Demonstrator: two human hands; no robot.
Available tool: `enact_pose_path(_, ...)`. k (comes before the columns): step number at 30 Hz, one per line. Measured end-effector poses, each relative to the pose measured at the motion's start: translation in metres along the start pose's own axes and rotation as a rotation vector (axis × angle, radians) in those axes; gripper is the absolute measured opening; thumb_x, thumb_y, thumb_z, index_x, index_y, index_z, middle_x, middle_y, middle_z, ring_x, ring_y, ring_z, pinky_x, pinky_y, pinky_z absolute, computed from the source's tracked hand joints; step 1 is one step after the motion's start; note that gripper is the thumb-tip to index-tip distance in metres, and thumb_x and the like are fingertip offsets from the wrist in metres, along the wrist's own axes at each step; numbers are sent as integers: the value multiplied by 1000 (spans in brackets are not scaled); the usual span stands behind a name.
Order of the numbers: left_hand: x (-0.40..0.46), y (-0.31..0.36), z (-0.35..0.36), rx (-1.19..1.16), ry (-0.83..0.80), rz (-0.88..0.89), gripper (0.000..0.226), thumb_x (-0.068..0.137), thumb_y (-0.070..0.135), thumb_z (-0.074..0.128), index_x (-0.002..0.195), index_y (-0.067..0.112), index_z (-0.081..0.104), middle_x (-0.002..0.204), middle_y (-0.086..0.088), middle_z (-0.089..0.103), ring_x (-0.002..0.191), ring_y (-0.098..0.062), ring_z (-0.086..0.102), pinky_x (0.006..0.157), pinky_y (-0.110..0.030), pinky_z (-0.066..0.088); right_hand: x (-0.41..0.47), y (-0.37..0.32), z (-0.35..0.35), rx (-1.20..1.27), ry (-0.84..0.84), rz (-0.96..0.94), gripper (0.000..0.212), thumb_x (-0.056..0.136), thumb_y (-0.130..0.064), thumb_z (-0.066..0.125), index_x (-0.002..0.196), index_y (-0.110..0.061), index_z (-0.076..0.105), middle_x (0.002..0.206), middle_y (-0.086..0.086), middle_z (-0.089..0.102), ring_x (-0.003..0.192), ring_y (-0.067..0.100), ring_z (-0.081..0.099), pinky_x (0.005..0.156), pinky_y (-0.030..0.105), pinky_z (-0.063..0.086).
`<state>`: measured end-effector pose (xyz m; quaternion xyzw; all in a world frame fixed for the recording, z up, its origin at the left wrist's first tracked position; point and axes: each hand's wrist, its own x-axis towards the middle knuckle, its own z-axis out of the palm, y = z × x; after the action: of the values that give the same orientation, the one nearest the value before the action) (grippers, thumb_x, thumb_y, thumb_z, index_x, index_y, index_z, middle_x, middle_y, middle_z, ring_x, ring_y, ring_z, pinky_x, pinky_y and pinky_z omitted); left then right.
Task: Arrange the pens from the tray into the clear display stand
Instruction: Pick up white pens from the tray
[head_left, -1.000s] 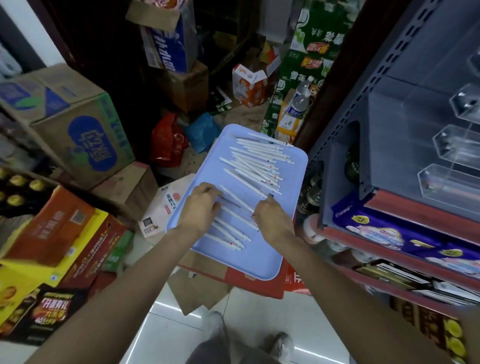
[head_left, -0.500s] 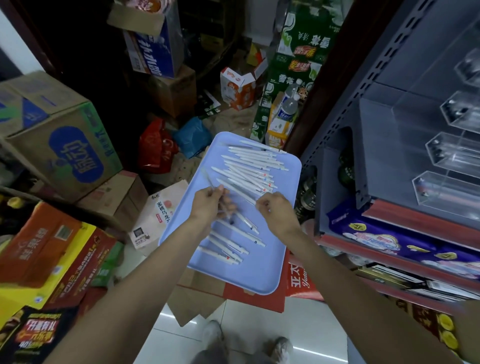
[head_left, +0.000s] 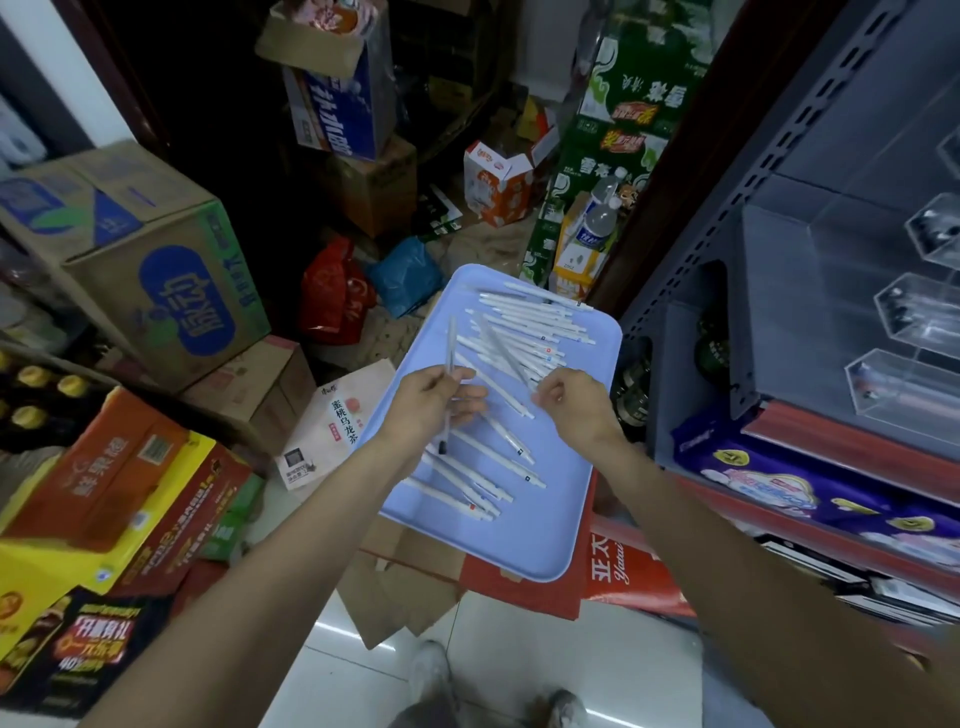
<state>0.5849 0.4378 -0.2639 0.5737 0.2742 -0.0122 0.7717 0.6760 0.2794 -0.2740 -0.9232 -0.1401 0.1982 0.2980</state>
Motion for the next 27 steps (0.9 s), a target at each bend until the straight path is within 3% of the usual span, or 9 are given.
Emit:
enact_pose_path(4,-9,19,35,63,2,114,21,98,16,45,103,3,61,98,-7,67,86,-13,67,73,-19,54,-37,-17,-31,284,12,-119,10,92,-11,56,84,-15,59,77,-11,57,72,5,54,71,19,43)
enact_pose_path(8,-25,49,87,96,-36,277,20,92,9,55,82,14,70,82,-3,71,88,-22,65,84,-33,53,-67,-21,-69,288,46,-169,13,91,-13,58,80,-19,58,74,-12,56,74,8,56,67,17,42)
enact_pose_path(13,-53,70,157,170,-92,408,14,92,8,56,100,3,65,80,-2,68,69,-6,66,70,-21,56,-98,10,-144,269,145,-199,8,85,-11,67,86,-16,60,73,-6,59,71,10,57,68,20,45)
enact_pose_path(16,-69,78,197,497,-213,557,13,94,9,52,100,10,63,70,4,60,51,5,54,55,-16,42,-117,39,-201,436,275,-215,24,91,-8,55,111,-22,54,86,-3,59,79,15,58,69,29,47)
enact_pose_path(18,-76,83,227,735,-323,618,13,94,11,53,98,12,65,72,1,61,60,2,54,61,-17,41,-130,59,-235,520,279,-243,36,95,-8,49,126,-25,49,97,-5,57,80,10,61,64,24,51)
enact_pose_path(21,-80,84,270,857,-407,673,11,92,13,56,91,13,67,73,-3,61,65,-6,52,60,-15,37,-146,92,-272,592,292,-290,24,92,0,51,113,-7,60,98,8,64,71,1,66,64,13,52)
enact_pose_path(23,-82,83,295,865,-409,689,10,91,16,59,86,19,67,74,-11,64,68,-11,54,65,-25,38,-153,113,-289,611,336,-302,15,88,1,58,102,-1,64,89,11,66,67,-1,67,66,10,51)
enact_pose_path(25,-79,82,310,904,-334,739,10,90,19,60,92,16,70,82,-10,69,77,-16,60,71,-31,44,-159,129,-301,641,370,-310,11,86,-1,62,95,-3,66,85,11,68,69,3,68,69,11,52)
enact_pose_path(27,-79,77,323,1008,-135,821,21,90,19,59,108,14,69,98,-6,71,94,-19,65,81,-32,47,-162,151,-312,687,411,-302,8,86,-3,62,90,-8,68,82,7,70,73,8,69,72,13,53)
